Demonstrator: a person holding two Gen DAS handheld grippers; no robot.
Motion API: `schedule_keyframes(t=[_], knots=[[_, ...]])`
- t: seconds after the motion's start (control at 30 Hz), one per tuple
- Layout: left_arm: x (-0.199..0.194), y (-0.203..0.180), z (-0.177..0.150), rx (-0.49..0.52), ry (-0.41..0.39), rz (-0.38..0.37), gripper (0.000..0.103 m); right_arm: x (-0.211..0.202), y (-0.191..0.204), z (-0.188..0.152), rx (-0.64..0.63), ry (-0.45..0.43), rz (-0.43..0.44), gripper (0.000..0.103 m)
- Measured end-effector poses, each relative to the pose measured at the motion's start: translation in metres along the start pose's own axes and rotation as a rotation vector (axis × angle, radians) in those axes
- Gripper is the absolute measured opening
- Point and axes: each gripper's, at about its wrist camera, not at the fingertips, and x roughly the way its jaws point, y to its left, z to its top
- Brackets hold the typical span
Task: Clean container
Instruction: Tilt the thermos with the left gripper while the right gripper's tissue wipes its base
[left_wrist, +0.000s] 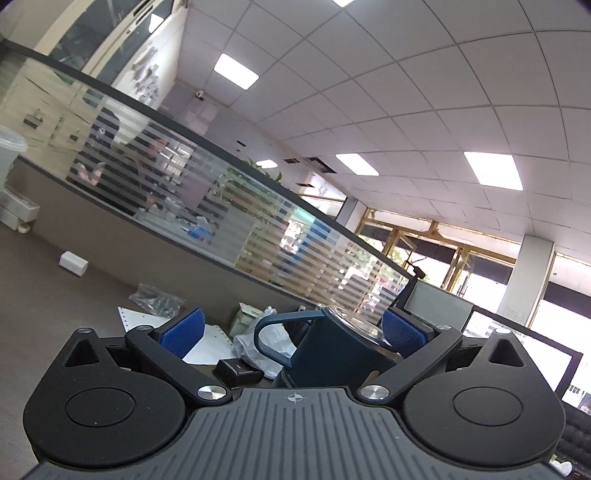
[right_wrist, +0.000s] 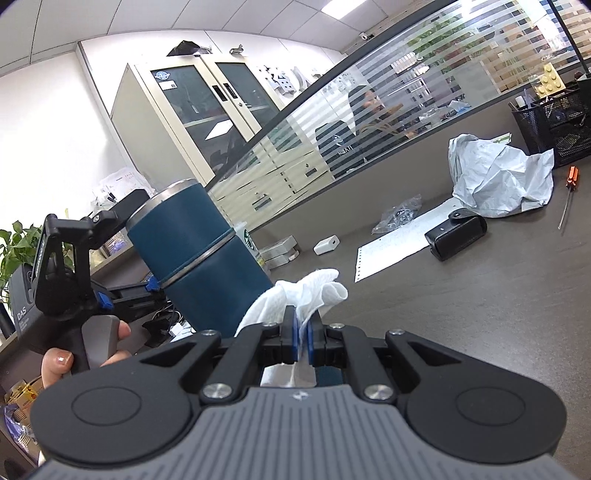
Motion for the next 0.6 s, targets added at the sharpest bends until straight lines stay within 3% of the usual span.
schedule_keyframes(t=[0.6], knots=[[0.004, -0.005, 0.002, 0.0, 0.015, 0.002, 0.103, -0.009, 0.026, 0.02, -0.068, -0.101, 0.022, 0.01]])
